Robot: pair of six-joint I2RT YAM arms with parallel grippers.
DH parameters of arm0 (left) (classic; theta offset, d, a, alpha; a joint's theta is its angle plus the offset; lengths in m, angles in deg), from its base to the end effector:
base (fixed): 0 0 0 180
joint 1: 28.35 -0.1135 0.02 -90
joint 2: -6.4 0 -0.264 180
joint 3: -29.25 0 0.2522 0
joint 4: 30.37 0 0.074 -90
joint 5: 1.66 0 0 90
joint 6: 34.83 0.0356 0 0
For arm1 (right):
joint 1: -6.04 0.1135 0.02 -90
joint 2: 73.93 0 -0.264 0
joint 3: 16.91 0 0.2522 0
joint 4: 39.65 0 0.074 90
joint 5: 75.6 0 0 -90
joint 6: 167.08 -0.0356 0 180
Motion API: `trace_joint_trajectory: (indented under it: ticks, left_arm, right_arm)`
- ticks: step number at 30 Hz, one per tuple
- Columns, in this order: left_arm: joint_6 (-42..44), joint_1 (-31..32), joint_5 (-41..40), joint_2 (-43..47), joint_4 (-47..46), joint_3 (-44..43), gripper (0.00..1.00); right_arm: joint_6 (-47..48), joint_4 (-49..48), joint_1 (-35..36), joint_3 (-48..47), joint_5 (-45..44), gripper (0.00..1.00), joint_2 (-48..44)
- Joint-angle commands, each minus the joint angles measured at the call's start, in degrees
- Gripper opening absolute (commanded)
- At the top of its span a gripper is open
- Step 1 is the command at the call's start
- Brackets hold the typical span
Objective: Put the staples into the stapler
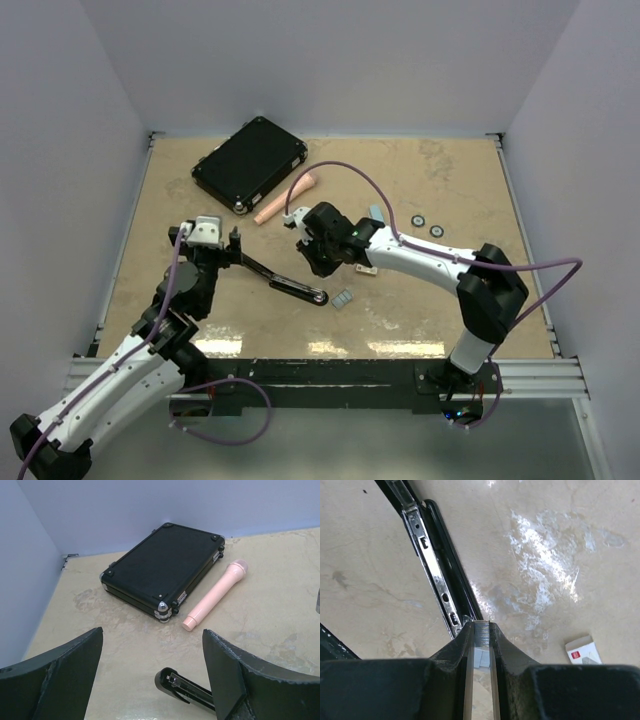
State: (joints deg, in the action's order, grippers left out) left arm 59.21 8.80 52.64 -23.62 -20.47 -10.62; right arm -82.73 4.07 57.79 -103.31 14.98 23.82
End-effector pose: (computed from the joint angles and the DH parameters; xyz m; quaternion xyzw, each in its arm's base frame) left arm 0.1264 -0.0697 0.2886 0.0341 0.7065 0.0162 0.7067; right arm 0.2261 0.2874 0.2356 -0.3749 0.8771 0.1484 0.2609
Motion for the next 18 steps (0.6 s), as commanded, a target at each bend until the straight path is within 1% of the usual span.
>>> trace_joint_trajectory:
  ticks: [1, 10, 18]
  left_arm:
    - [-1.0, -0.1, -2.0, 1.5, -3.8, -0.1, 0.86]
    - [-1.2, -0.1, -2.4, 1.0, -3.9, -0.2, 0.87]
    - [-1.2, -0.1, -2.8, 0.5, -3.8, -0.2, 0.87]
  right_arm:
    - [5.3, -4.6, 0.9, -4.0, 4.2, 0.06, 0.5]
    - [9.9, -6.2, 3.2, -5.1, 7.3, 0.06, 4.9]
    - [12.0, -5.3, 3.9, -5.7, 7.7, 0.06, 7.6]
